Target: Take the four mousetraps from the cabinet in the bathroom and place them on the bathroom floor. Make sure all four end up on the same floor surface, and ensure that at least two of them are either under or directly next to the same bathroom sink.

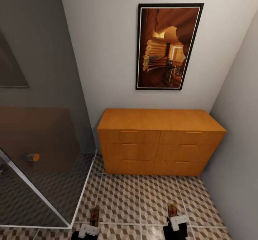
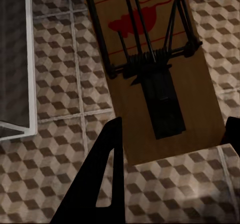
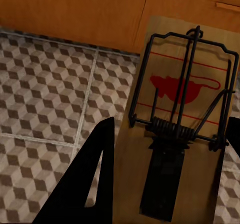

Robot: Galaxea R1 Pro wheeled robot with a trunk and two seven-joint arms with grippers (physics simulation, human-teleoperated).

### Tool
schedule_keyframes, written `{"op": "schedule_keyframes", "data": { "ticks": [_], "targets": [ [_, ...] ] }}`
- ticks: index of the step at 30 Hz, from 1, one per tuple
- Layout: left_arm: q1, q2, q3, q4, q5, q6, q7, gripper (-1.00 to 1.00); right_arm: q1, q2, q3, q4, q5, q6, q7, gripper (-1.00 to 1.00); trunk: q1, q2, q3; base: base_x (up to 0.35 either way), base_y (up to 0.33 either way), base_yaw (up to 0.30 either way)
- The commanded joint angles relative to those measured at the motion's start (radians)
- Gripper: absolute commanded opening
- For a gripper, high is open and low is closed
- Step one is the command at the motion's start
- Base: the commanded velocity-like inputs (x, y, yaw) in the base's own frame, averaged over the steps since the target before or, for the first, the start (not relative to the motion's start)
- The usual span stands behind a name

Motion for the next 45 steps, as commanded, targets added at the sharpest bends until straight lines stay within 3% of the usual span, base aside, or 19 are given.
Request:
{"op": "schedule_keyframes", "data": {
  "ticks": [1, 6, 45],
  "targets": [
    [-0.002, 0.0, -0.009, 0.005, 0.008, -0.006, 0.003, -1.0, -0.001, -0.001, 0.005, 0.0, 0.0, -0.002, -0.005, -1.0, 0.0, -0.002, -0.002, -0.224, 0.0, 0.258],
    [-0.002, 0.011, -0.009, 0.005, 0.009, -0.005, 0.004, -1.0, -0.001, -0.001, 0.005, 0.0, 0.0, -0.002, -0.006, -1.0, 0.0, -0.002, -0.002, -0.074, 0.0, 0.258],
    [-0.002, 0.018, -0.008, 0.005, 0.01, -0.004, 0.008, -1.0, -0.001, 0.0, 0.007, 0.0, 0.001, -0.002, -0.006, -1.0, 0.0, -0.002, -0.002, -0.001, 0.0, 0.277]
  ]
}}
